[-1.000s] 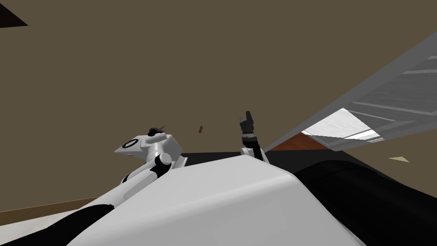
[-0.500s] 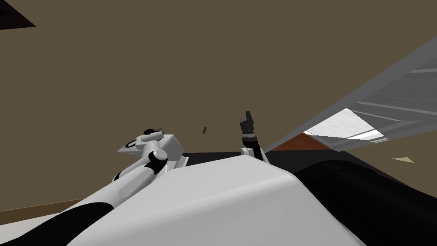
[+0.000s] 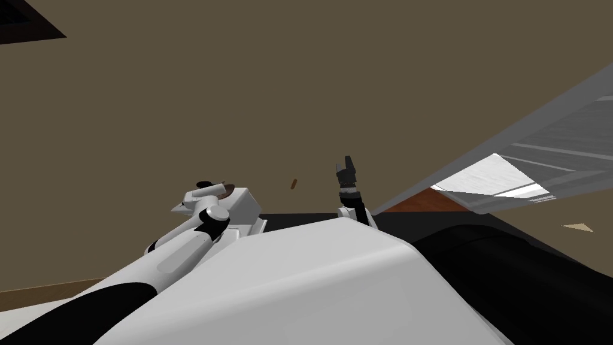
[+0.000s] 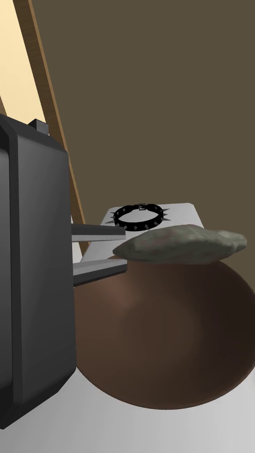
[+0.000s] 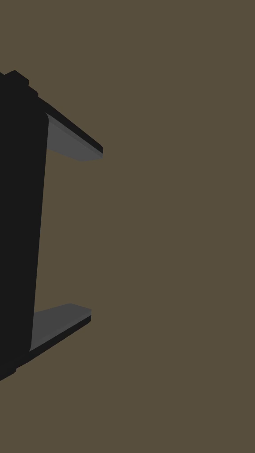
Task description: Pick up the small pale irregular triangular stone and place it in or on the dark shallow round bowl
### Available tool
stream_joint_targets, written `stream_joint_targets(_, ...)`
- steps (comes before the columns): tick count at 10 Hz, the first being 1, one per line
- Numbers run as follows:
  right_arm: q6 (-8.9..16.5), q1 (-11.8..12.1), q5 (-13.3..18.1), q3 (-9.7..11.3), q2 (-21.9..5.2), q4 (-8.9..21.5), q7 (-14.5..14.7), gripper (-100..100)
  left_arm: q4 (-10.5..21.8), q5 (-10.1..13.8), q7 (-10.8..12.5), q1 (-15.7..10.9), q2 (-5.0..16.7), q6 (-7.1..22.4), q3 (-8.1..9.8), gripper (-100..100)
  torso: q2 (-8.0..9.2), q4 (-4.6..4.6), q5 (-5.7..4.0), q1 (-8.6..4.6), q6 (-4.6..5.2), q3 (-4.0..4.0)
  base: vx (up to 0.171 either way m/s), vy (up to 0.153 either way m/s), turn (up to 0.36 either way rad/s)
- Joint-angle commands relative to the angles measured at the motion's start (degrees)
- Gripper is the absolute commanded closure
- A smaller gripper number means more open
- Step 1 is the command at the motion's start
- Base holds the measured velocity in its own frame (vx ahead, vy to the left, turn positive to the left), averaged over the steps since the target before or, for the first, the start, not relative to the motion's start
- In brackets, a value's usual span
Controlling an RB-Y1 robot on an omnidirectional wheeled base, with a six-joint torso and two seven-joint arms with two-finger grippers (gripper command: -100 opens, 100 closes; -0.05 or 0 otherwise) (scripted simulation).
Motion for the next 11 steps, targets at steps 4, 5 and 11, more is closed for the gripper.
stream_joint_targets(4,0.00,0.00,0.00,0.01,0.01,0.00,0.00,0,0.21,-0.09,0.11,-0.01,0.15,0.09,0.08,-100,-0.01,0.01,-0.07,-0.33,0.09,0.00,0.000,0.010,0.004)
stream_joint_targets(5,0.00,0.00,0.00,0.01,0.01,0.00,0.00,0,0.21,-0.09,0.11,-0.01,0.15,0.09,0.08,-100,-0.01,0.01,-0.08,-0.35,0.10,0.00,0.000,0.000,0.000)
stream_joint_targets(11,0.00,-0.01,0.00,0.01,0.01,0.00,0.00,0,-0.49,-1.97,-0.48,-3.92,2.15,4.90,0.71,-100,0.19,0.06,-0.08,-0.34,0.10,0.12,-0.032,0.006,-0.043)
